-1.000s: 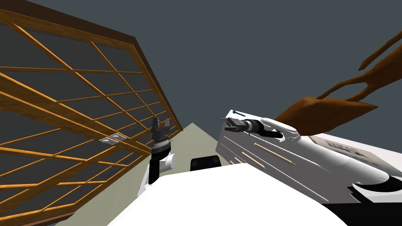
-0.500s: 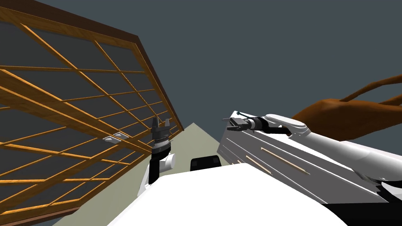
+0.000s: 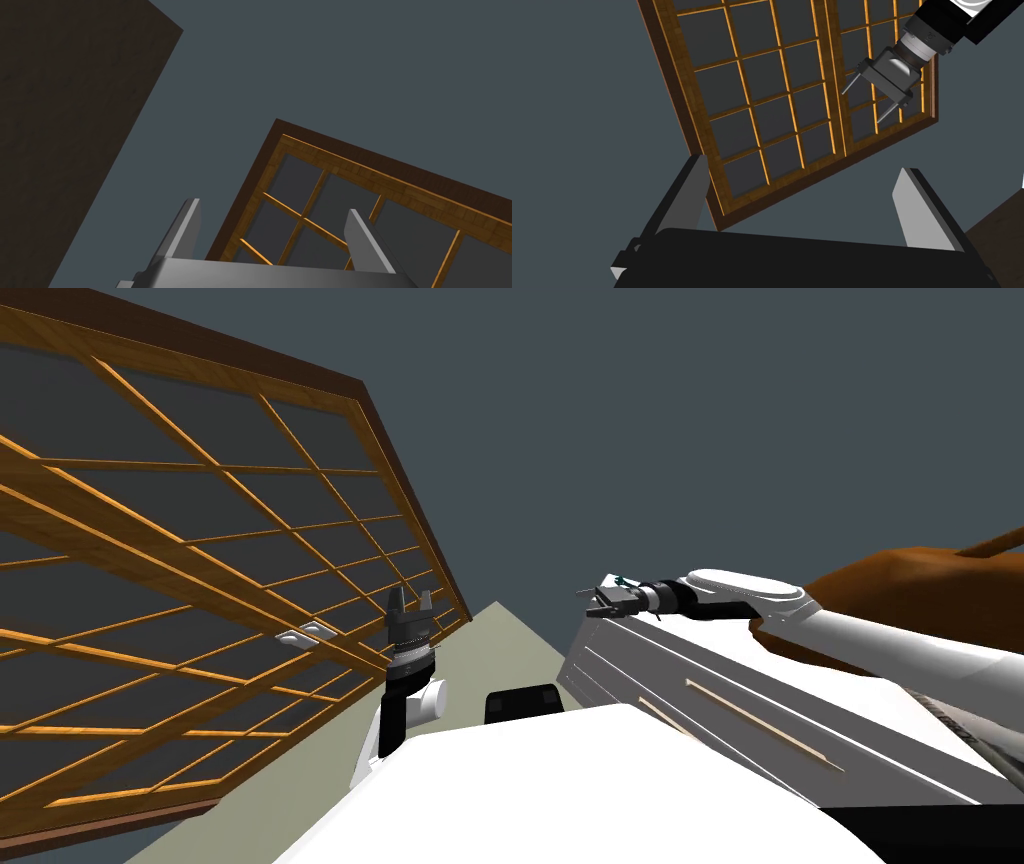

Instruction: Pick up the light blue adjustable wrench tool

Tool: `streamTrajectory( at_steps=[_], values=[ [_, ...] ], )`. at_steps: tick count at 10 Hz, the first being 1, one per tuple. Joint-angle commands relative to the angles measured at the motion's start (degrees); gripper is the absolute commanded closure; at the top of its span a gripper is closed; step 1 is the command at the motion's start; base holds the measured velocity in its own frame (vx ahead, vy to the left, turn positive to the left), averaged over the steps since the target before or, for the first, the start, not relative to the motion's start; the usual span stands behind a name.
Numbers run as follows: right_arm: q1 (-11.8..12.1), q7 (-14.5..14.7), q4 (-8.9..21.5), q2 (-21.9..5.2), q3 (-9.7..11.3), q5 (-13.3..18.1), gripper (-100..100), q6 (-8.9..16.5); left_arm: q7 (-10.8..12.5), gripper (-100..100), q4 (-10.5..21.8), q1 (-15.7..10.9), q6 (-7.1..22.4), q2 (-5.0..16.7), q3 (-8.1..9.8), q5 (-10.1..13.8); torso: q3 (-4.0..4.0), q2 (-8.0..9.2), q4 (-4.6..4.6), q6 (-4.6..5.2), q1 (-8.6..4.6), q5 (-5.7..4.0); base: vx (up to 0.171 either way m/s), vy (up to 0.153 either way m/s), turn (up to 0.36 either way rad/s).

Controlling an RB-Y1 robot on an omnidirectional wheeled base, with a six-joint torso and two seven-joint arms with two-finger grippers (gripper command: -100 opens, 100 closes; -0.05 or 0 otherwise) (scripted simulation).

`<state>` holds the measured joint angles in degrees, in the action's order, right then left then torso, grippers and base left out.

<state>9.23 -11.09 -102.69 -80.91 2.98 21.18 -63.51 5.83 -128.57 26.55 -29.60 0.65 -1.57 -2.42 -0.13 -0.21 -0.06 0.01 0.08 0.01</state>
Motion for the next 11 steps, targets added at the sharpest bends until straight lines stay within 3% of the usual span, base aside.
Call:
streamTrajectory(
  at_steps=[1,2,3,4,7,8,9,10,11],
  values=[
    [1.44,-0.17,0.31,-2.86,-0.84,-0.17,-100,0.06,0.0,0,0.0,0.0,0.0,0.0,0.0,0.0,0.0,0.0,0.0,0.0,0.0,0.0,0.05,0.013,0.045],
    [1.44,-0.17,0.31,-3.33,-0.84,-0.17,-100,0.06,0.0,0,0.0,0.0,0.0,0.0,0.0,0.0,0.02,0.03,0.01,0.03,-0.01,0.0,0.025,-0.001,-0.011],
    [2.24,-0.5,2.71,-5.59,-0.8,0.01,-100,-0.26,0.0,0,0.0,0.0,0.0,0.0,0.0,0.0,0.07,0.11,0.03,0.03,-0.05,-0.01,0.046,-0.004,0.076],
    [2.24,-0.5,2.71,-6.77,-0.8,0.01,-100,-0.26,0.0,0,0.0,0.0,0.0,0.0,0.0,0.0,0.05,0.07,0.02,0.01,-0.08,-0.01,0.047,-0.002,0.051],
    [4.19,-1.15,7.64,-11.97,-0.68,0.27,-100,-0.69,0.0,0,0.0,0.0,0.0,0.0,0.0,0.0,0.02,0.03,0.01,0.03,-0.07,-0.02,0.057,-0.002,0.063],
    [4.19,-1.15,7.64,-13.41,-0.68,0.27,-100,-0.69,0.0,0,0.0,0.0,0.0,0.0,0.0,0.0,0.0,0.0,0.0,0.01,-0.1,-0.02,0.046,-0.012,0.035],
    [5.3,-1.47,10.12,-15.1,-0.59,0.36,-100,-0.81,0.0,0,0.0,0.0,0.0,0.0,0.01,0.0,0.02,0.05,0.01,0.03,-0.1,-0.02,0.038,-0.007,0.089],
    [5.3,-1.47,10.12,-16.59,-0.59,0.36,-100,-0.81,0.0,0,0.0,0.0,0.0,0.0,0.0,0.0,0.04,0.08,0.02,0.02,-0.09,-0.02,0.034,-0.012,0.029],
    [6.49,-1.78,12.55,-18.49,-0.48,0.42,-100,-0.89,0.0,0,0.0,0.0,0.0,0.0,0.01,0.0,0.05,0.1,0.02,0.03,-0.1,-0.03,0.042,-0.018,0.056]
  ],
)
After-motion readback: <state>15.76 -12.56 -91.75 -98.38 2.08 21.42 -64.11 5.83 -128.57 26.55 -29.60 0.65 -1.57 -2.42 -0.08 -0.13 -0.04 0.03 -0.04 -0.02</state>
